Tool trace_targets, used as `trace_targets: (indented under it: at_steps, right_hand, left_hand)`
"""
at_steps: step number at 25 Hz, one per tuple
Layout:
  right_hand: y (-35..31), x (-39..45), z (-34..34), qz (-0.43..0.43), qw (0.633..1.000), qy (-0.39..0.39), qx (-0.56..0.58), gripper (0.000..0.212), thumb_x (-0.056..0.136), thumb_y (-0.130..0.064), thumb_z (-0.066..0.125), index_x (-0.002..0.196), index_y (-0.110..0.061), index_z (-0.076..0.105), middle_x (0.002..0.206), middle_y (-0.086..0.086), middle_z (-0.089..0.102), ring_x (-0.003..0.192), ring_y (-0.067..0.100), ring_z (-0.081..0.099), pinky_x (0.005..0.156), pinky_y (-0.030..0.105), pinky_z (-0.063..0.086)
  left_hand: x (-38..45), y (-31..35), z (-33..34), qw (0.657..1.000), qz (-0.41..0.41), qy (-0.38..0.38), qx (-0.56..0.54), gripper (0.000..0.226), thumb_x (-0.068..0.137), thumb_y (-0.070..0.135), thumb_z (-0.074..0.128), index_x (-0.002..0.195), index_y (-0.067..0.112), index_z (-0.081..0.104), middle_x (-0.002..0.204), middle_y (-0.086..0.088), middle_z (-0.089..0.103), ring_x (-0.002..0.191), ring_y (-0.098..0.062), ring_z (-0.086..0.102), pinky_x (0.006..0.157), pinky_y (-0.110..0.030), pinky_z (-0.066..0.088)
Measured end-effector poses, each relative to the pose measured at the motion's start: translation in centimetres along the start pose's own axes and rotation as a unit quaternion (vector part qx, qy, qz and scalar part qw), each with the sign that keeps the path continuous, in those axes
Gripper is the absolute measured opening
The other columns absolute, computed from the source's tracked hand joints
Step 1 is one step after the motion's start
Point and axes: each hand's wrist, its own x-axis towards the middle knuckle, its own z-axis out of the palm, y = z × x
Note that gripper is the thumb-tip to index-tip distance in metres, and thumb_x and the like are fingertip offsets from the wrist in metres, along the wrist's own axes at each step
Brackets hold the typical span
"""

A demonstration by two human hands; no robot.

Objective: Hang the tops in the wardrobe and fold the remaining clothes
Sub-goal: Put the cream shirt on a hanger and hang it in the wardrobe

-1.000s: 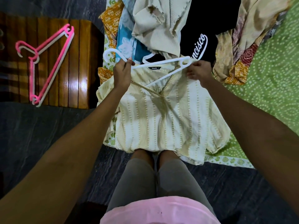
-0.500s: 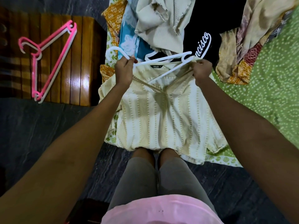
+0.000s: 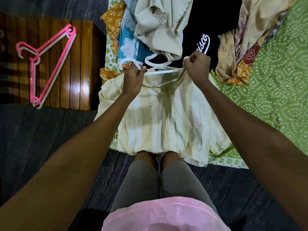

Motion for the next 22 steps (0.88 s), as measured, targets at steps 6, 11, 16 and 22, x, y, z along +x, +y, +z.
trace_targets:
  at_steps: [6,11,16,22]
  right_hand:
    - [1.2,-5.8,-0.5,0.061,0.983,-0.119,-0.128,0.027,0.088,-0.018,0.048,0.073,0.001,0.059,0.077,0.02,0.064,0.074,0.032,0.063,0.065,0.033,0.049]
    - [-1.2,-6.2,-3.8,0.109,0.986,-0.024,-0.122,0.044,0.096,-0.032,0.041,0.082,0.003,0.064,0.088,0.019,0.065,0.084,0.034,0.061,0.063,0.031,0.034]
    - [-5.7,-9.1,-5.3,0.04,0.982,-0.062,-0.172,0.043,0.097,-0.038,0.041,0.08,-0.003,0.061,0.077,0.01,0.057,0.072,0.024,0.054,0.064,0.029,0.035]
    - [-4.4,-14.6,-8.1,-0.164,0.975,-0.1,-0.111,0.03,0.087,-0.02,0.058,0.061,-0.006,0.054,0.058,0.009,0.054,0.059,0.026,0.053,0.052,0.028,0.028]
  left_hand:
    - [-1.0,1.5,-0.6,0.999,-0.04,0.01,-0.03,0.031,0.096,0.018,0.052,0.092,-0.009,0.066,0.075,-0.016,0.058,0.073,-0.017,0.051,0.056,-0.016,0.032]
    - [-3.1,4.2,-1.8,0.997,-0.002,-0.038,-0.063,0.025,0.096,0.016,0.051,0.096,-0.002,0.069,0.073,-0.013,0.054,0.069,-0.019,0.049,0.058,-0.025,0.033]
    - [-6.1,6.7,-3.3,0.996,0.022,-0.038,-0.077,0.025,0.096,0.015,0.051,0.099,-0.003,0.068,0.082,-0.011,0.058,0.069,-0.009,0.051,0.057,-0.01,0.034]
    - [-8.3,8.8,-7.0,0.995,0.032,-0.026,-0.092,0.023,0.097,0.016,0.05,0.094,0.002,0.069,0.071,-0.013,0.05,0.06,-0.01,0.043,0.053,-0.018,0.03]
